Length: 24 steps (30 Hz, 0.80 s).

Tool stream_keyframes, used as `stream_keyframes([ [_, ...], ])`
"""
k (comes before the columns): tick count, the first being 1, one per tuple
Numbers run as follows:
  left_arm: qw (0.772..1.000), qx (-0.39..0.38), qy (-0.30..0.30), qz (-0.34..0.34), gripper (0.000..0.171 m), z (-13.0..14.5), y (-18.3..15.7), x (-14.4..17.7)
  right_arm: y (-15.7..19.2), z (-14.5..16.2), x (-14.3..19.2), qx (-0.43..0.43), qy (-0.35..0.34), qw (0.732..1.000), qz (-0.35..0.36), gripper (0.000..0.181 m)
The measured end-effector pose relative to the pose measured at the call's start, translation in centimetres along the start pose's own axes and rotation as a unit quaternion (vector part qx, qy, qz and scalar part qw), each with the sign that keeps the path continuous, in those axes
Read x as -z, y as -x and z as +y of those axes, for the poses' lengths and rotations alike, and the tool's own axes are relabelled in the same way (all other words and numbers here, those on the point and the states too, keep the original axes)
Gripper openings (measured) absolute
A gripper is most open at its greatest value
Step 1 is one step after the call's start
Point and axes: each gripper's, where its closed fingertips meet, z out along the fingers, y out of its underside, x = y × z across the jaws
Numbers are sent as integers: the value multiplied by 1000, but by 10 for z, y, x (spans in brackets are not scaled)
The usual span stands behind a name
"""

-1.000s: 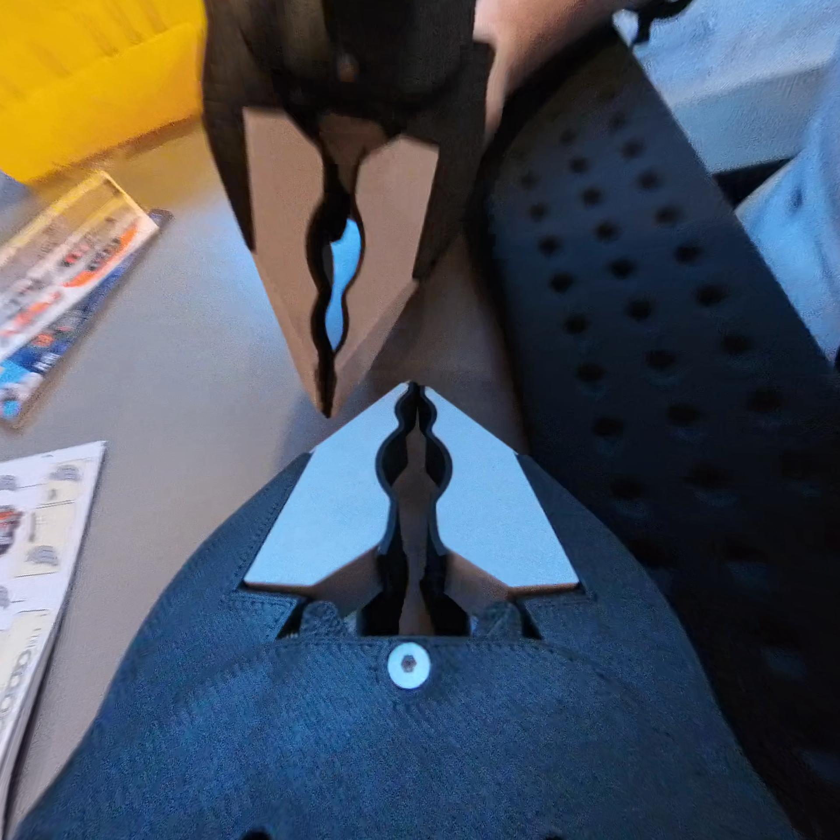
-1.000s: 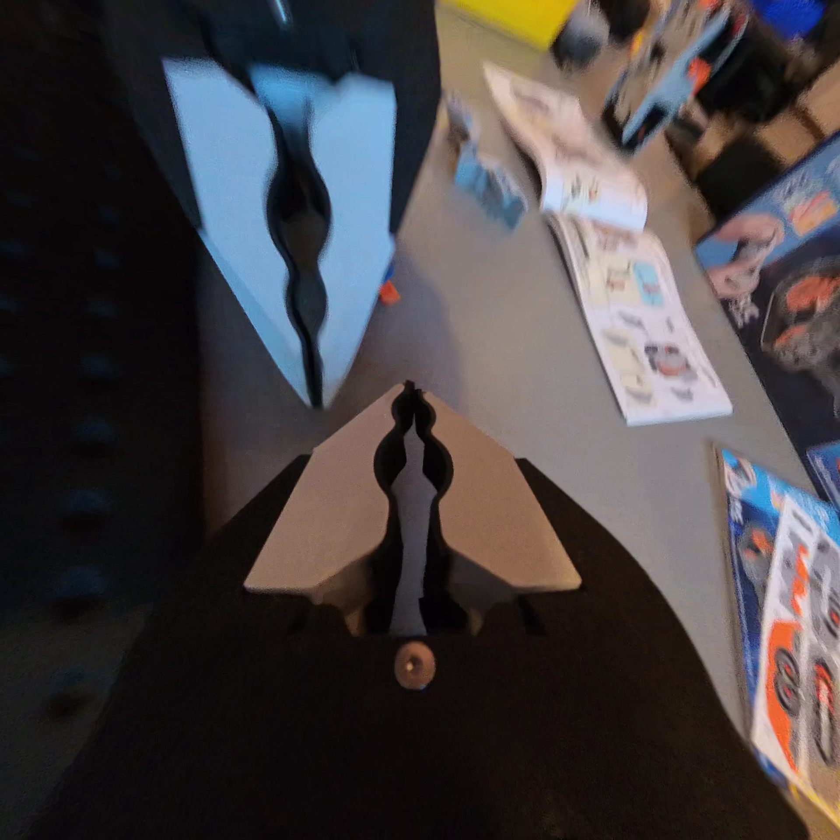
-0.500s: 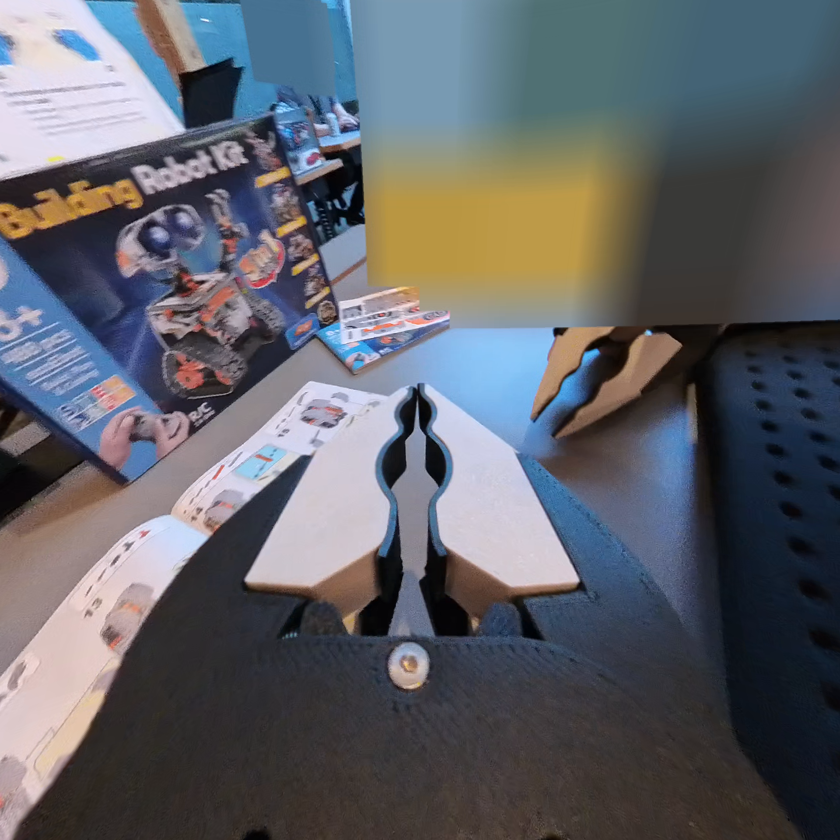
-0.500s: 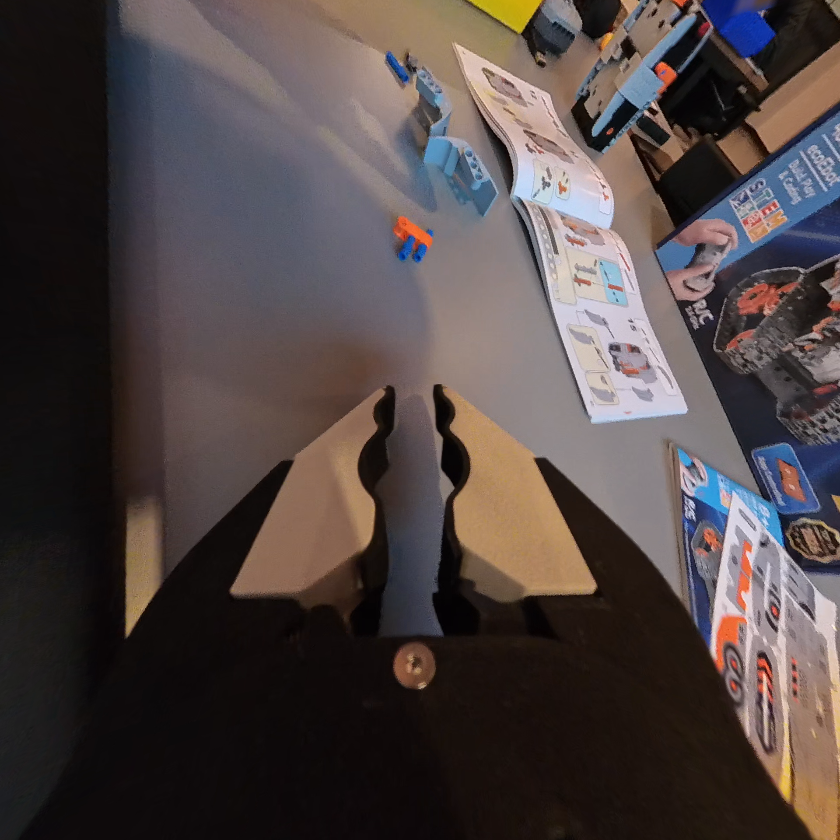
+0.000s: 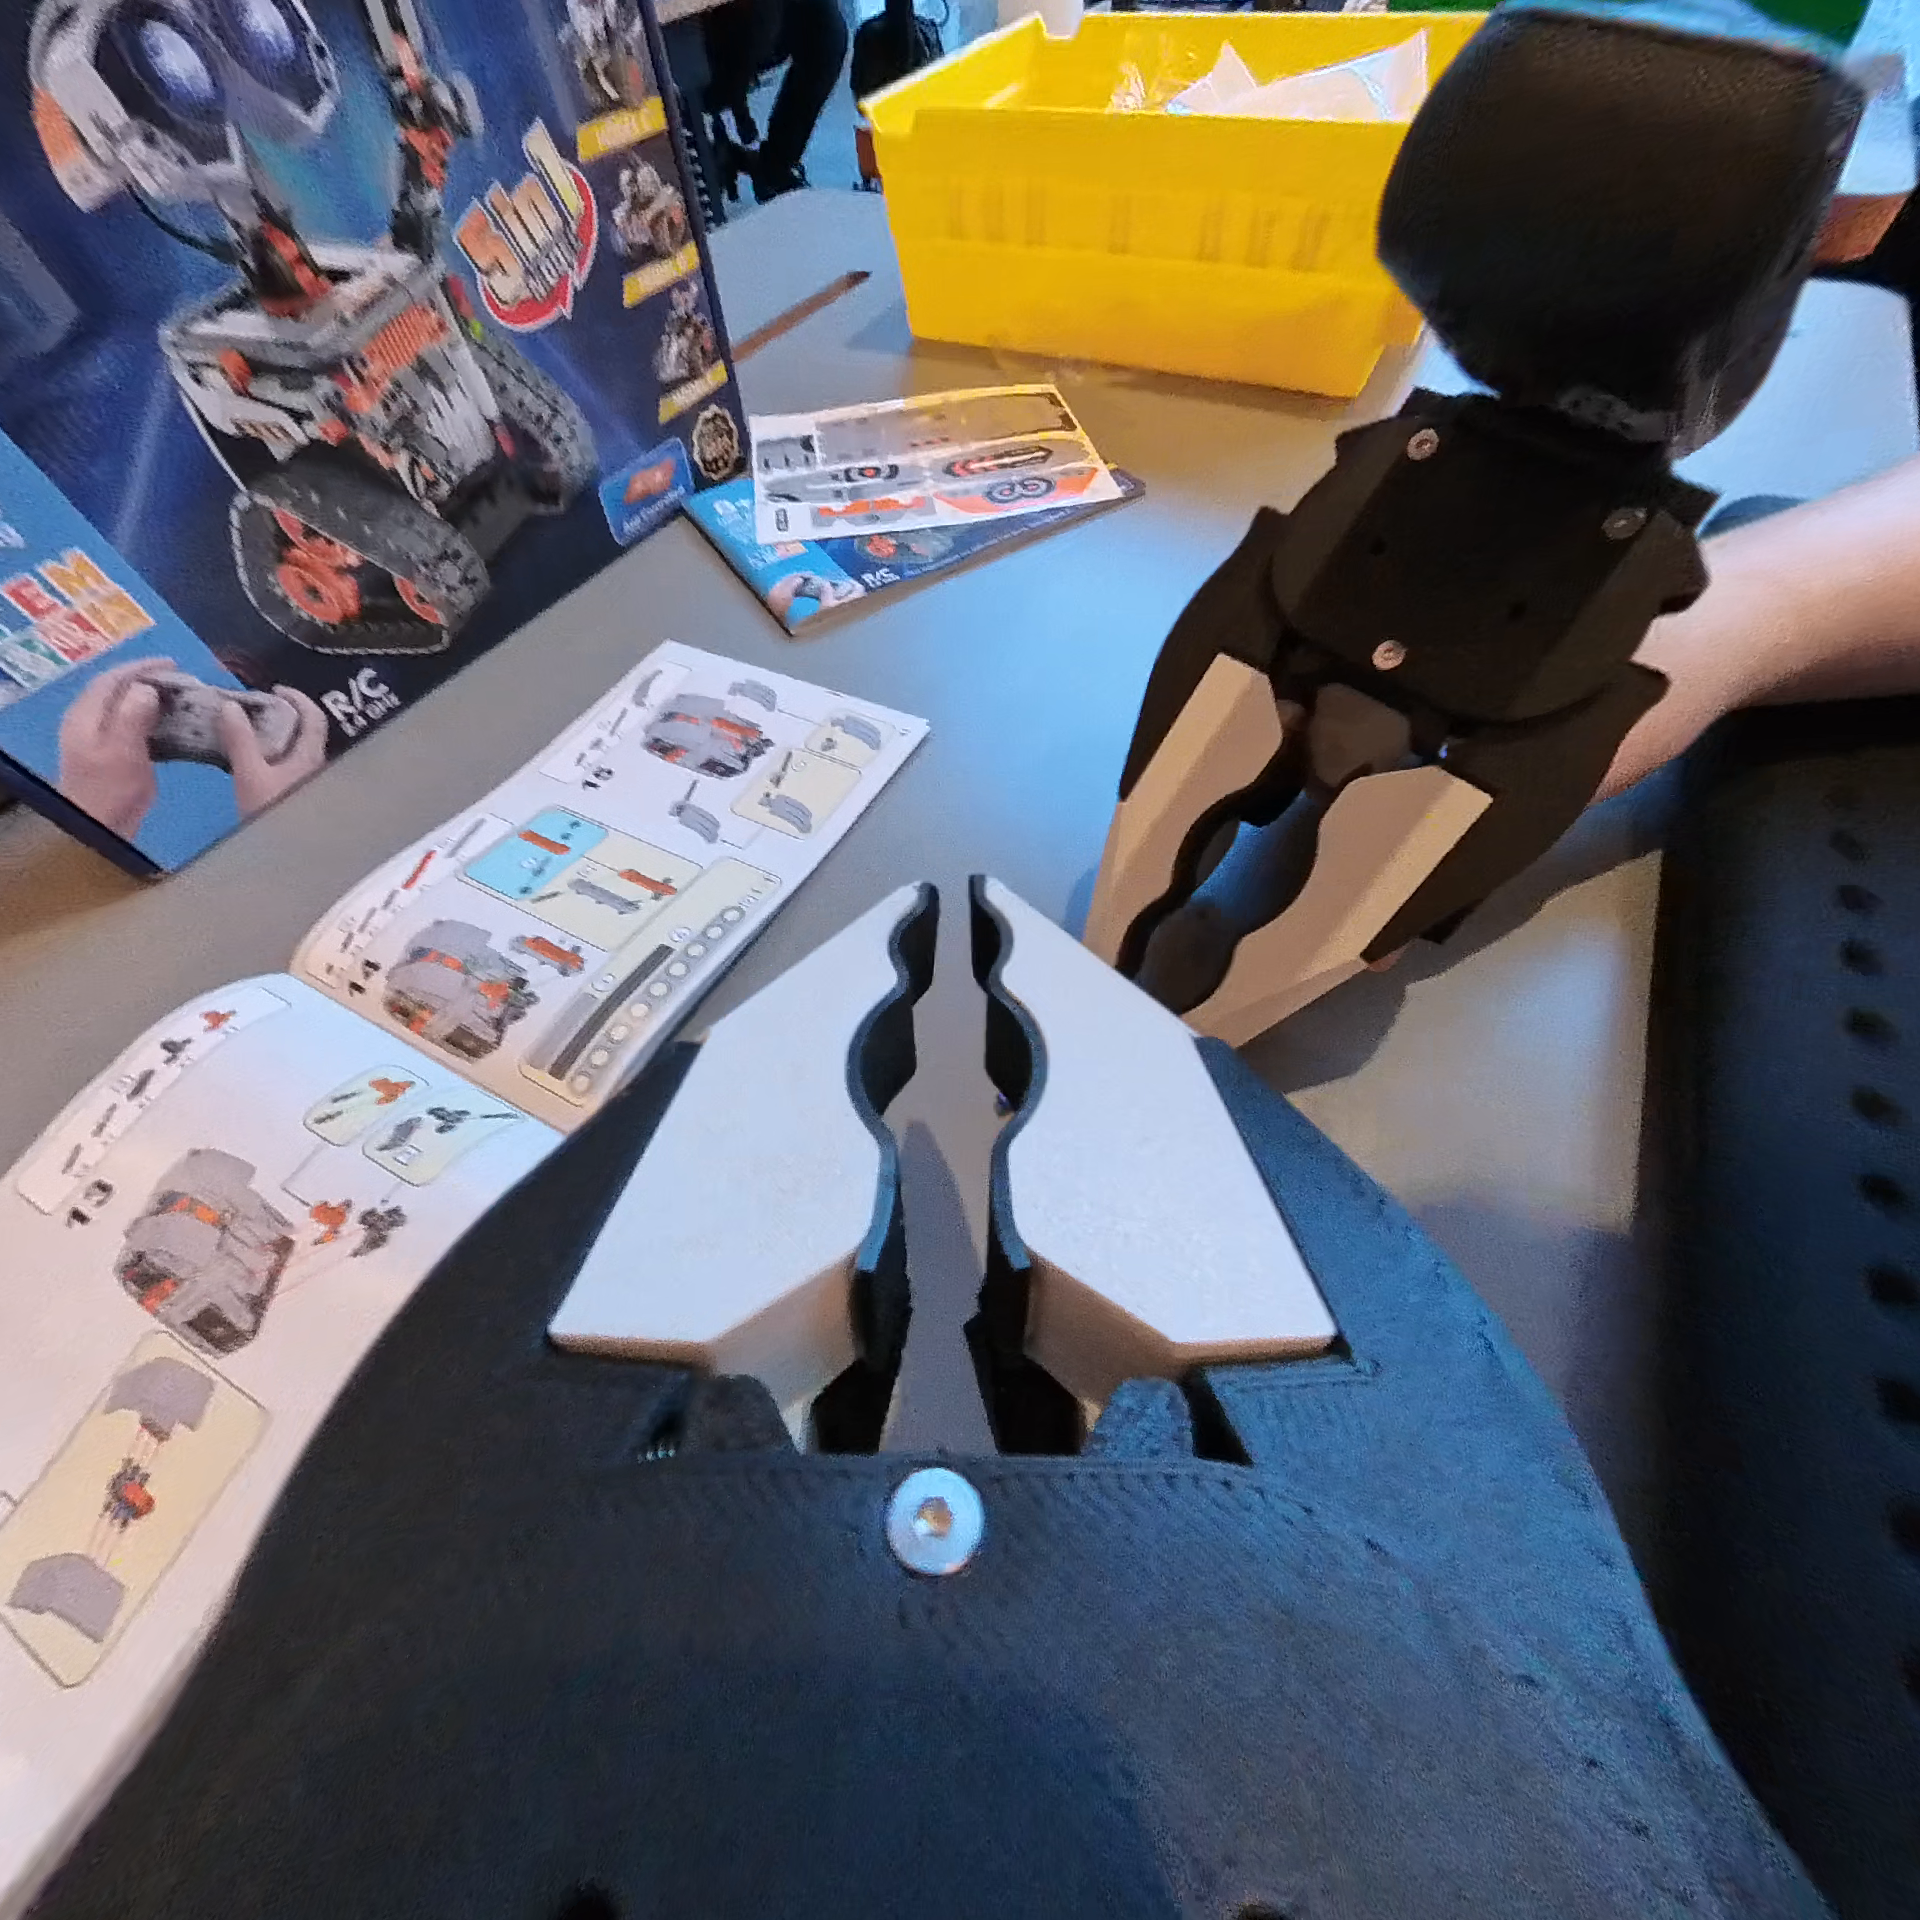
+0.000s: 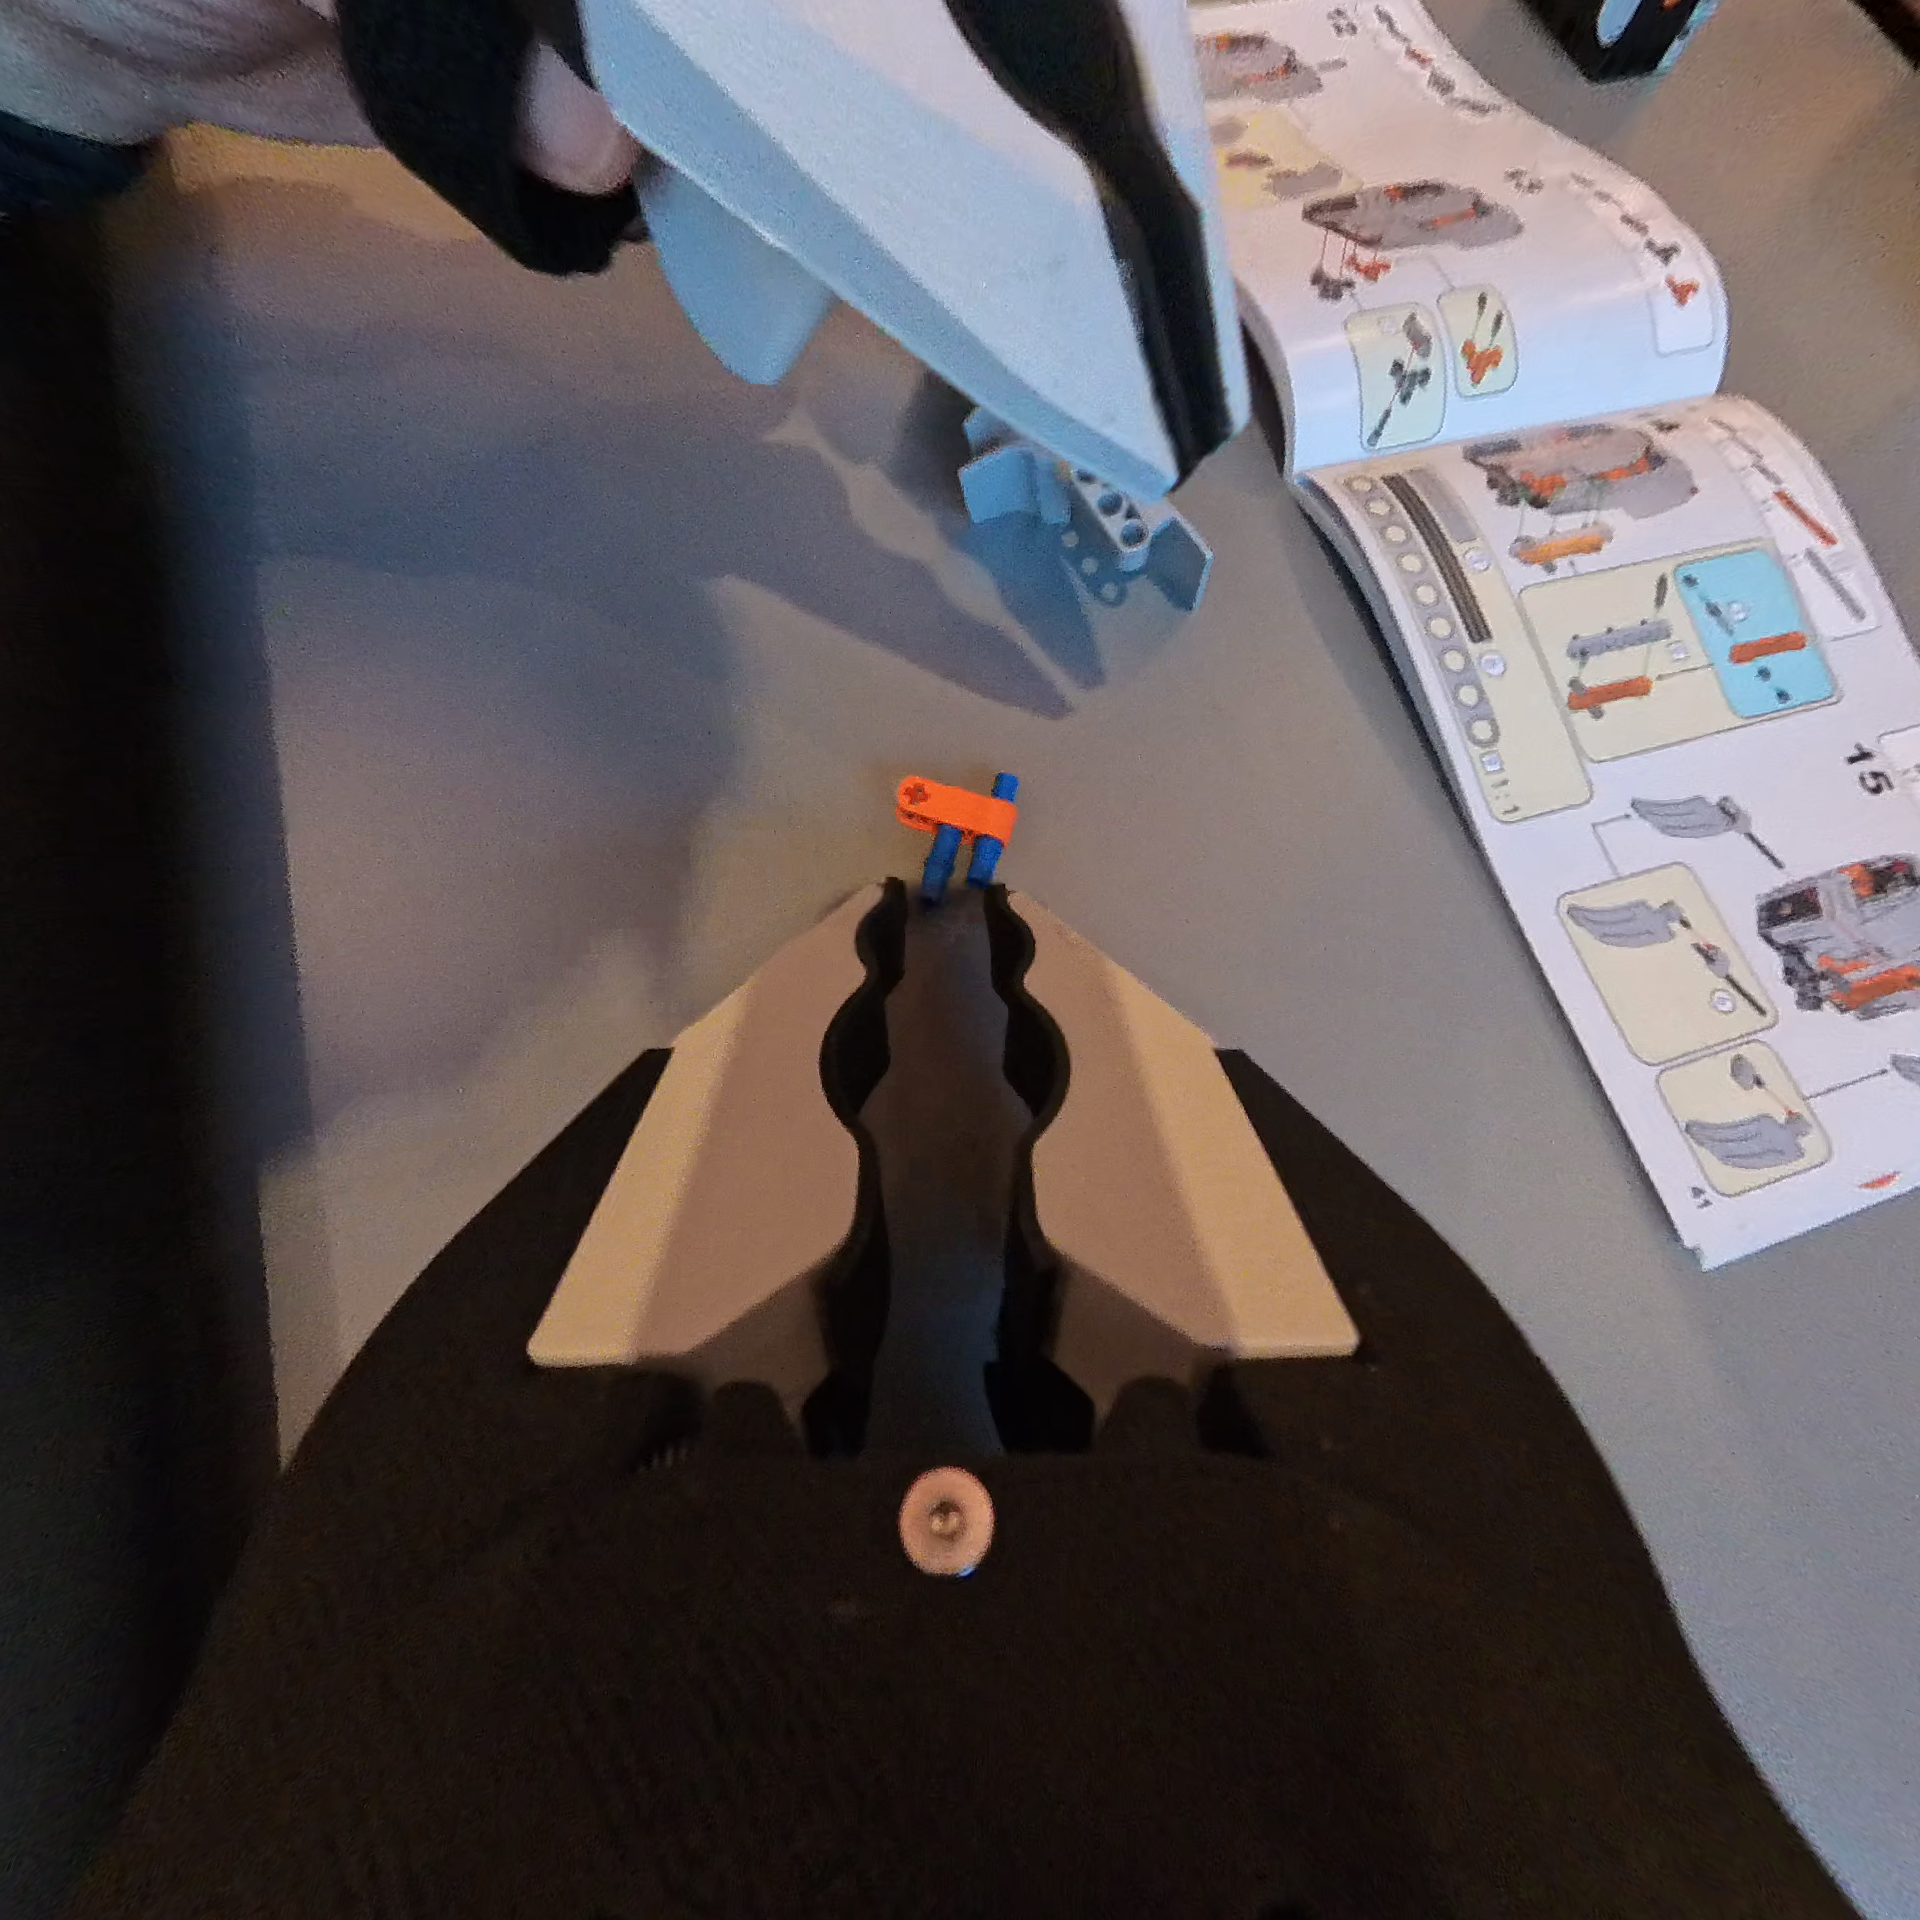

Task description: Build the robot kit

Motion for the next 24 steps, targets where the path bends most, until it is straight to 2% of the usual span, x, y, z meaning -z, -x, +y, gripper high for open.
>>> stream_keyframes([
  [3,1000,23,2,16,4,2,-2,-1,-3,-1,-3,-2,6,1000,18,12],
  [4,999,27,6,21,4,4,-3,-2,-3,0,-3,6,9,1000,22,4],
  [6,999,38,15,27,4,8,-3,-3,-7,1,0,36,16,998,42,3],
  [10,994,90,9,56,11,9,-5,-4,-8,-11,14,134,-29,988,76,3],
  [14,974,187,-31,126,27,-4,-15,1,-16,-31,45,201,-87,964,152,3],
  [19,934,269,-80,219,24,-22,-29,8,-15,-44,69,242,-128,942,193,3],
  [24,934,271,-58,225,22,-15,-36,0,-19,-50,78,265,-138,926,232,3],
])
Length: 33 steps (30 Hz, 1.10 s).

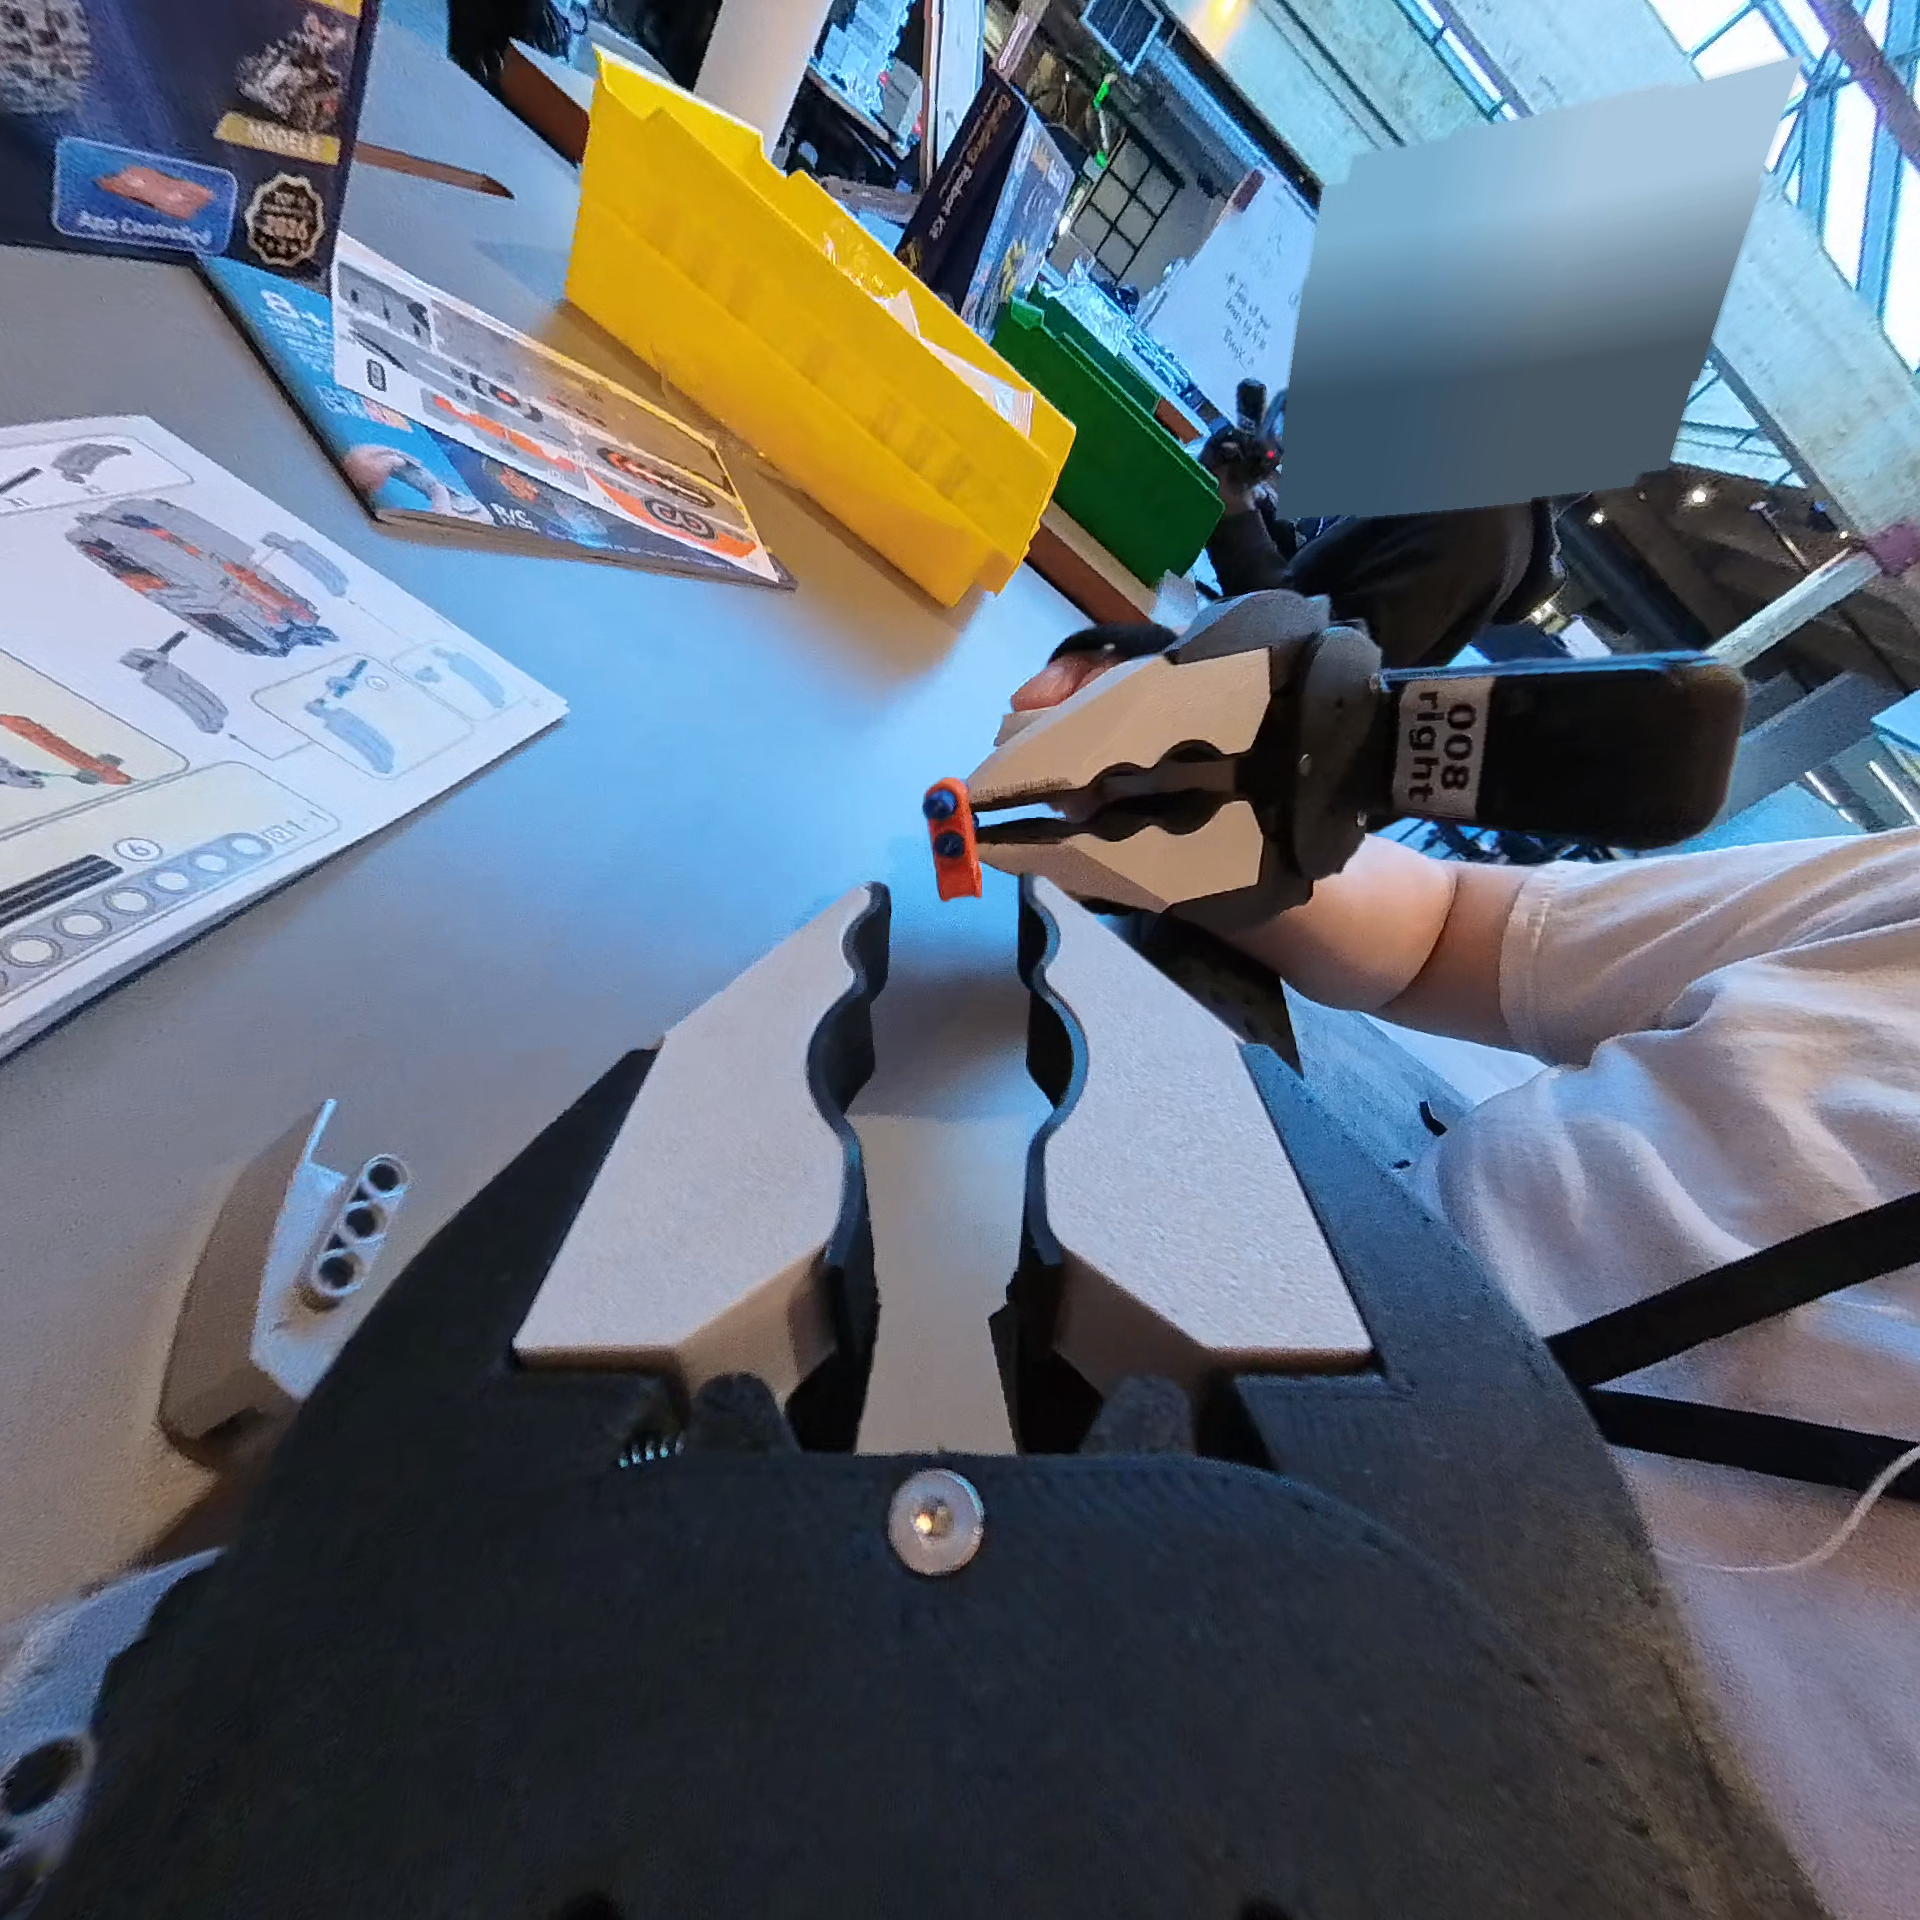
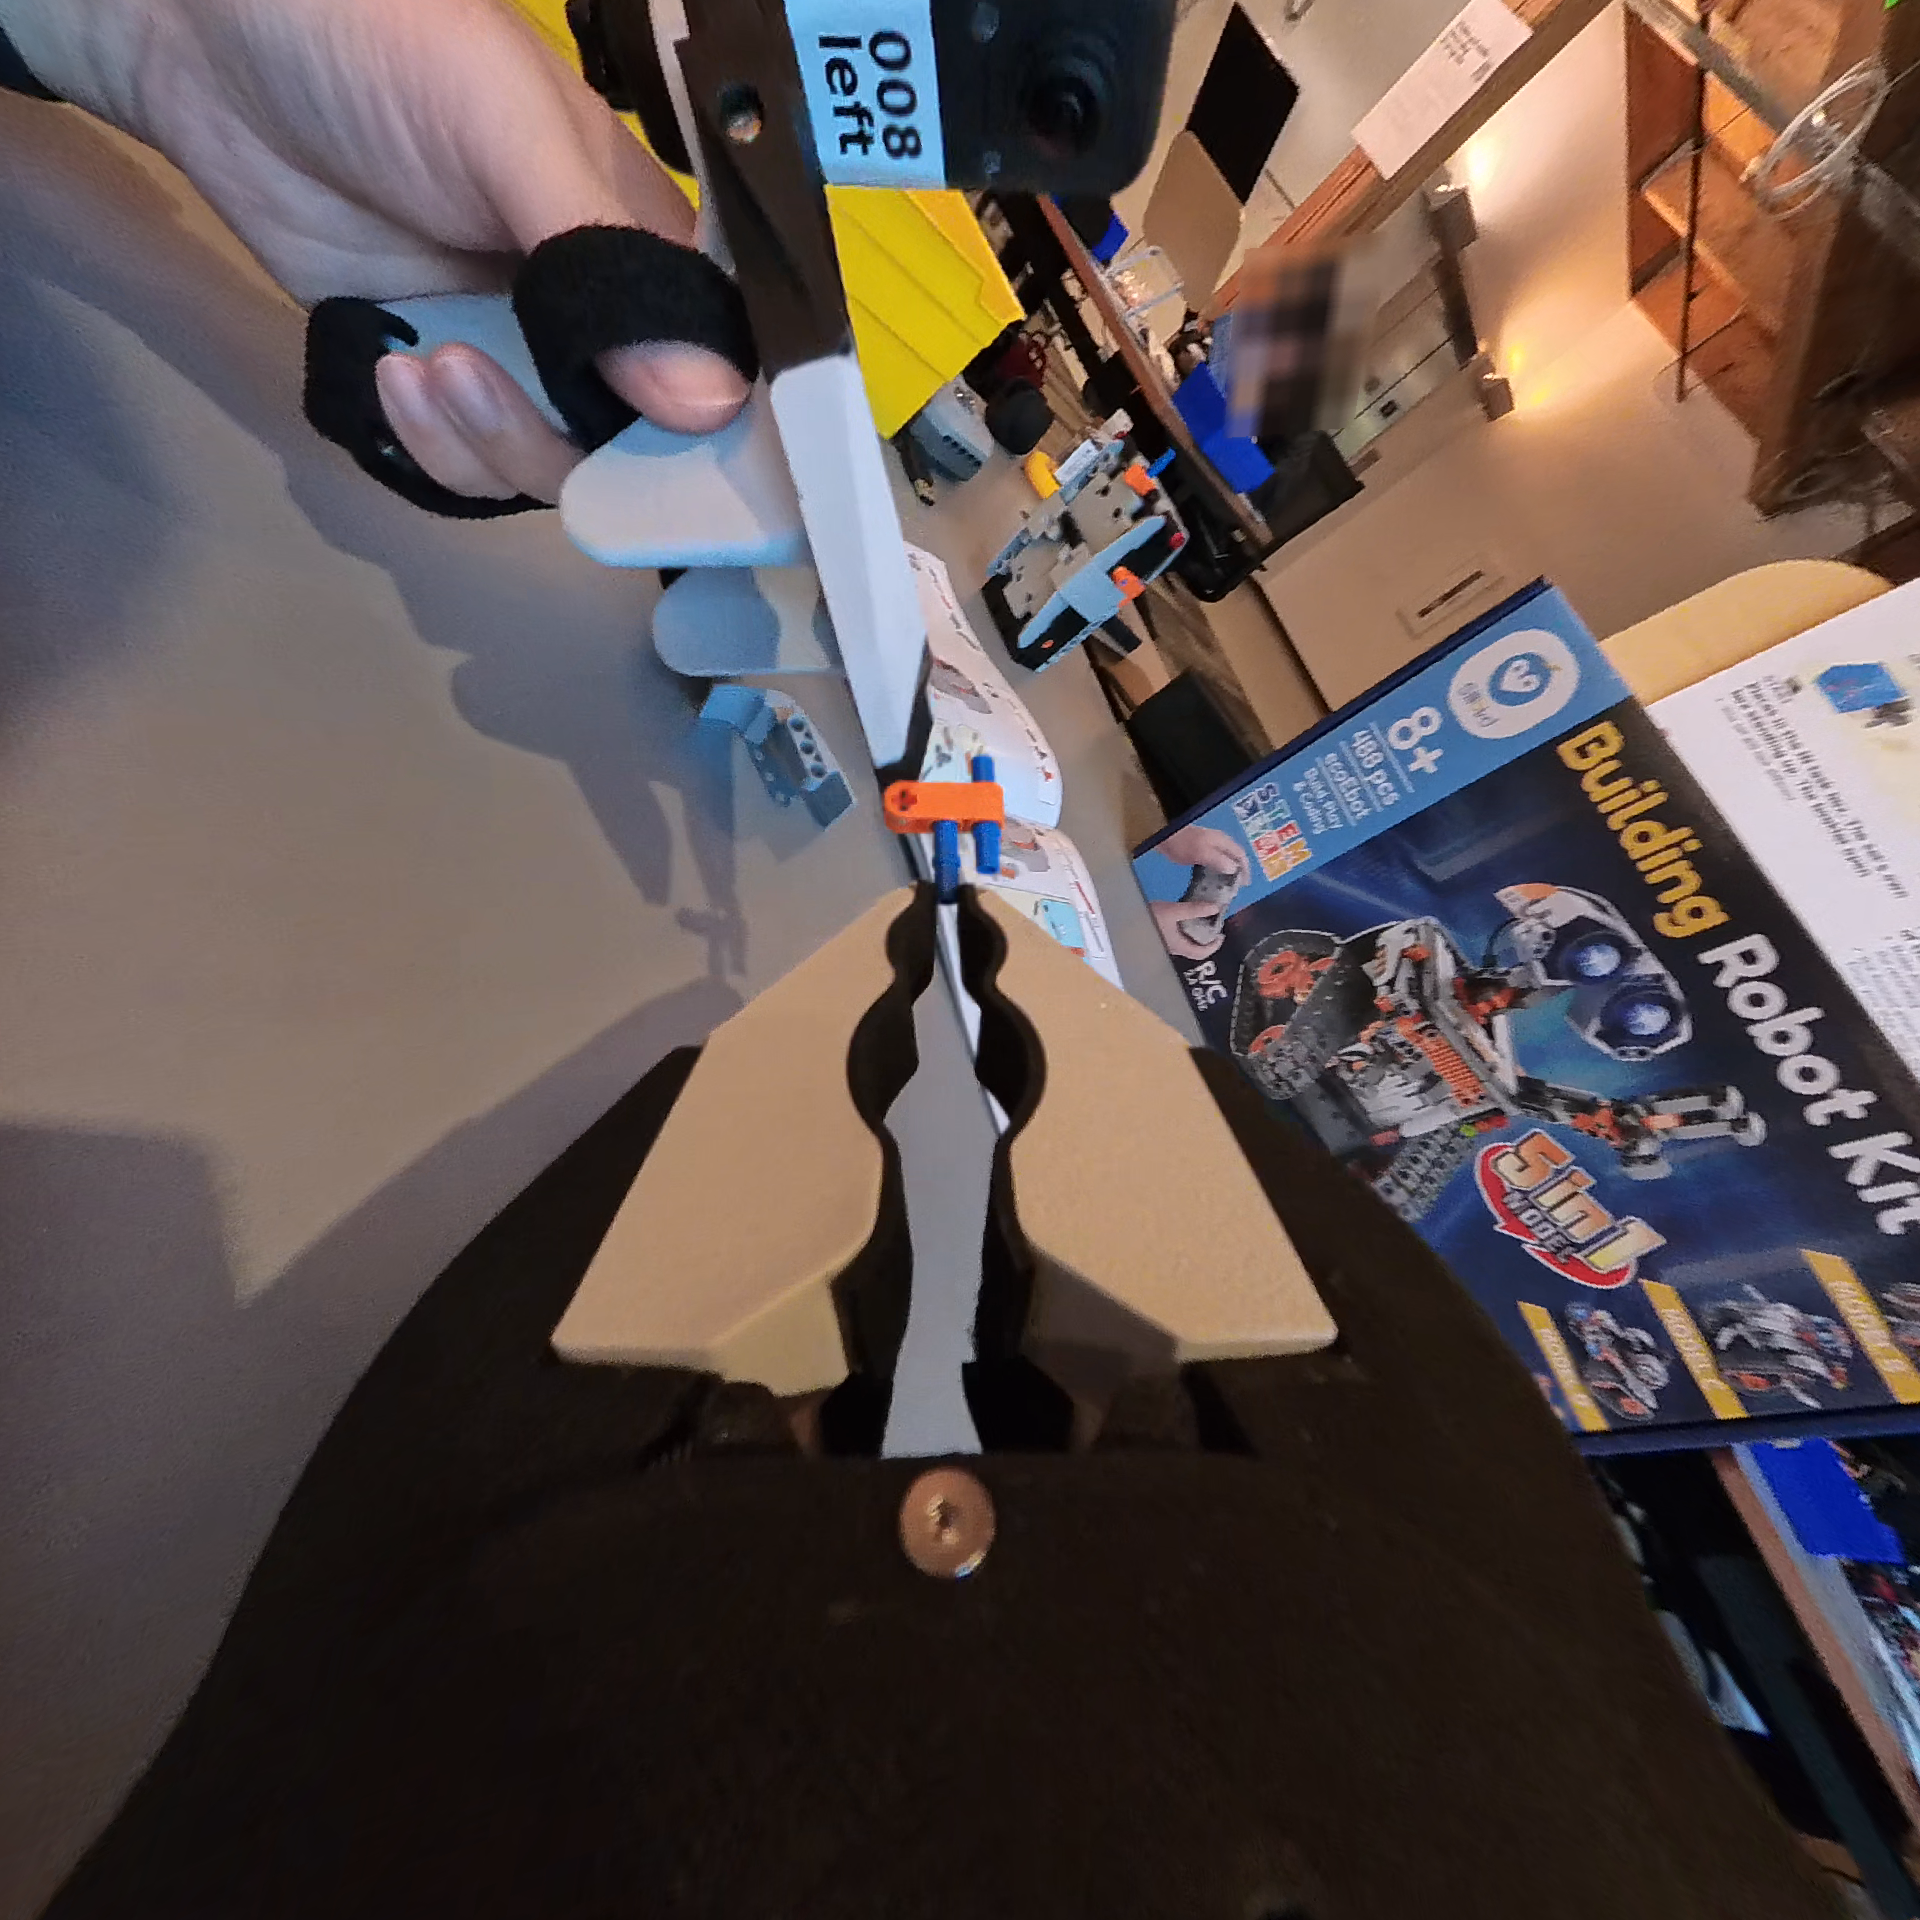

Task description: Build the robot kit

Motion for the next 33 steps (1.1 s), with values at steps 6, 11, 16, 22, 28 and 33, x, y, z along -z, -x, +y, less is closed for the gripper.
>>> stream_keyframes([
  [6,1000,0,-18,8,5,-2,-2,-8,0,-1,-1,16,-2,1000,13,3],
  [11,1000,-25,-15,10,6,-3,-6,-5,-1,-6,1,-42,-44,998,-6,3],
  [16,996,9,-18,84,5,-6,-24,-2,-2,-23,13,-136,-137,979,-69,4],
  [22,995,24,-12,100,6,-3,-25,-4,1,-26,15,-168,-149,970,-96,3],
  [28,992,44,-26,119,6,-7,-28,-4,-2,-28,17,-169,-152,970,-89,3],
  [33,984,84,-37,153,6,-9,-33,-4,-5,-31,20,-78,-154,984,-44,4],
])
